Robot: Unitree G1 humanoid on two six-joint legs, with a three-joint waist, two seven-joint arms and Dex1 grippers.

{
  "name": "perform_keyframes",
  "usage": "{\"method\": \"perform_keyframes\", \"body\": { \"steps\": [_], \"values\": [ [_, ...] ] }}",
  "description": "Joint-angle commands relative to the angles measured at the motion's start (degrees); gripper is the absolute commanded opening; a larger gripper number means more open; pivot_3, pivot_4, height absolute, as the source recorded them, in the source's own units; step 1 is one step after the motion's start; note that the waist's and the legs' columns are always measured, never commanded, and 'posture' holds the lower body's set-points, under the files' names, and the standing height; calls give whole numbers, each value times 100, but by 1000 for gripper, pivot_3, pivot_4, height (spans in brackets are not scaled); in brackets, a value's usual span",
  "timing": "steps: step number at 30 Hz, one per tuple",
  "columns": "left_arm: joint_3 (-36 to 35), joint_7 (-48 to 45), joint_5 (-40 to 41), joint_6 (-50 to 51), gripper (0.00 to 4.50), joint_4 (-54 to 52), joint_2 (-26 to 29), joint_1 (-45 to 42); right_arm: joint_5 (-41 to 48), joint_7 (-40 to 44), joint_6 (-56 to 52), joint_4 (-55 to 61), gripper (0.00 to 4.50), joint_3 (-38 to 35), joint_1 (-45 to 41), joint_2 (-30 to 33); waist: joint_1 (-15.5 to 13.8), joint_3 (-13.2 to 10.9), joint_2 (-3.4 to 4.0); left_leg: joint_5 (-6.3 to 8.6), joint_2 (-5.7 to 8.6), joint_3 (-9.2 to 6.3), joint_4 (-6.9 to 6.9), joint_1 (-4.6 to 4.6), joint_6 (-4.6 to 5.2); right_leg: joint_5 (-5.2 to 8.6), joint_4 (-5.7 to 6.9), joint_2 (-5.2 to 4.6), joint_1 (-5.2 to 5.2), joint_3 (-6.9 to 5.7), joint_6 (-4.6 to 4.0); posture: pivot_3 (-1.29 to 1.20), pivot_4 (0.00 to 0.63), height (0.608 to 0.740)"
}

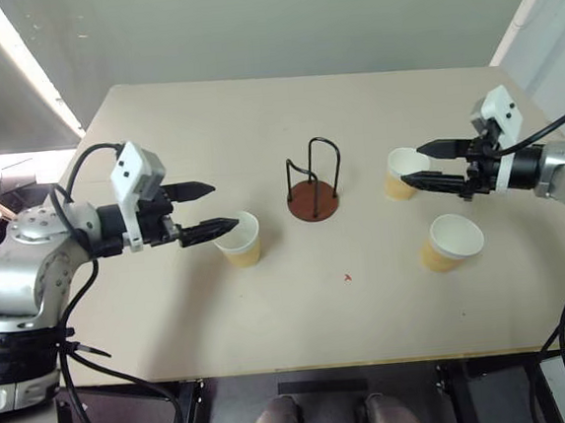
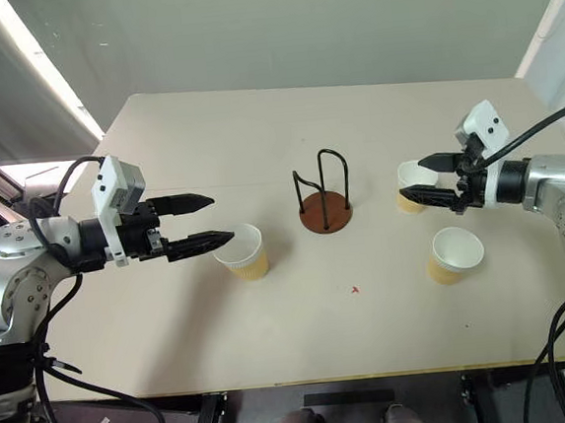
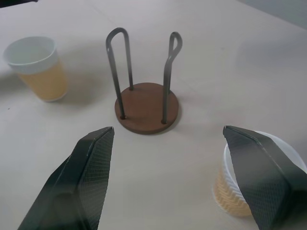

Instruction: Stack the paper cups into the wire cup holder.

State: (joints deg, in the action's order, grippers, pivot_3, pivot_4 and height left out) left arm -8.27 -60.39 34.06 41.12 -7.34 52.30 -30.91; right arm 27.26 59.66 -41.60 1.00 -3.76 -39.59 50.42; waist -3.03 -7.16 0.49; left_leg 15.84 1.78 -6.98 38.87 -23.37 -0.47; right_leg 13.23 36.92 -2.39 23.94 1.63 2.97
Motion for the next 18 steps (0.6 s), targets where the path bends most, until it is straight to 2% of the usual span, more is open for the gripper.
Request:
{"method": "perform_keyframes", "body": {
  "steps": [1, 14, 18],
  "values": [
    [-182, 86, 179, 59, 4500, -298, -28, -114, 52, 111, 21, 214, 3761, -96, -111, 162, 0, 0, 0, 0, 0, 0, 0, 0, 0, 0, 0, 0, 0, 0, 0, 0, 150, 740],
    [283, 86, 39, 15, 4500, -6, -447, -472, 73, -76, -53, 401, 3761, -212, 16, 179, -2, 0, 0, 0, 0, 0, 2, 1, 0, 0, 1, 0, -2, 0, 0, 0, 150, 740],
    [508, 96, -126, -143, 4500, 36, -621, -501, 289, 108, -262, 579, 3761, -221, 58, 268, -4, 0, 0, 0, 0, 0, 3, 0, 0, 0, 1, 0, -2, 0, 0, 0, 150, 740]
  ]
}}
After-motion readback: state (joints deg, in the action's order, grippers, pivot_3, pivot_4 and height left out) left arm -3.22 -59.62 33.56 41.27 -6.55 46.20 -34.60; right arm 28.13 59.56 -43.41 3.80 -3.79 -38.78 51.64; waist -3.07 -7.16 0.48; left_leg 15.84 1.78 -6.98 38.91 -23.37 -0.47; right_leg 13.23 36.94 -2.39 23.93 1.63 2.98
